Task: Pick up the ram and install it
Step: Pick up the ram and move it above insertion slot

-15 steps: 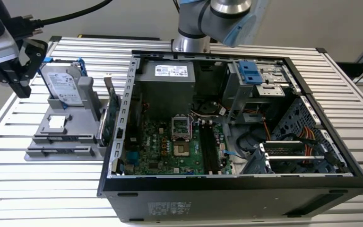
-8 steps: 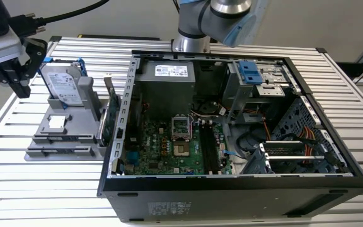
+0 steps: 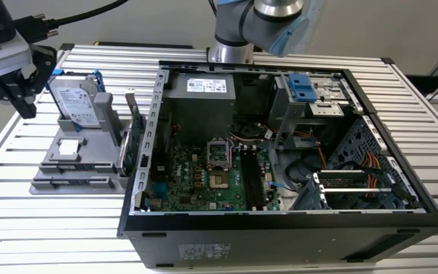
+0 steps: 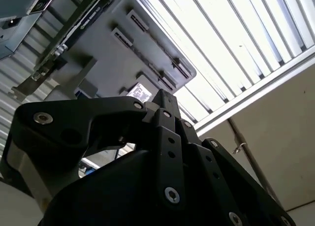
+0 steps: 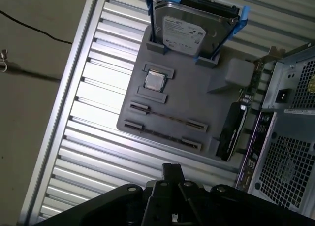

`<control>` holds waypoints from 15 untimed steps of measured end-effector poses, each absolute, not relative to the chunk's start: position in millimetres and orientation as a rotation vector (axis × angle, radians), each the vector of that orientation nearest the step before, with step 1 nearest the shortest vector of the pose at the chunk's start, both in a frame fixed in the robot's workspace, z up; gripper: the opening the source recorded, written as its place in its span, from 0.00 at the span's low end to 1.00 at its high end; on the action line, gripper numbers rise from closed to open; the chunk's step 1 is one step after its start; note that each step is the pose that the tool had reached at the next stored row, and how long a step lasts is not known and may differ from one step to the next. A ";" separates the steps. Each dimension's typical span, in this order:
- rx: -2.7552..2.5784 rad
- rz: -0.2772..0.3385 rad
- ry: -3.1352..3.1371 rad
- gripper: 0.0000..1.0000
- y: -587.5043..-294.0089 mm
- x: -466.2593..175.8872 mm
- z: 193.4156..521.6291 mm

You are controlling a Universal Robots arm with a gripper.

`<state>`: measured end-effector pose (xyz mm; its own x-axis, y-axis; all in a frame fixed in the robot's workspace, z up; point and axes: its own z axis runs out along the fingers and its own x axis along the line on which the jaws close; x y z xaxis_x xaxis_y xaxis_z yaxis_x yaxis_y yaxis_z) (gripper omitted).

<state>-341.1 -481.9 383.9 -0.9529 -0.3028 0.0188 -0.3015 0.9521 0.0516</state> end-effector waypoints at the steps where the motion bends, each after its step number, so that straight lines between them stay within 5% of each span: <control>1: 0.498 -0.075 -3.074 0.00 -481.8 -341.1 383.9; 15: 0.634 -0.073 -3.046 0.00 -481.8 -341.1 383.9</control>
<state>-341.1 -481.8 383.9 -0.9166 -0.3994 0.0189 -0.3980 0.9159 0.0516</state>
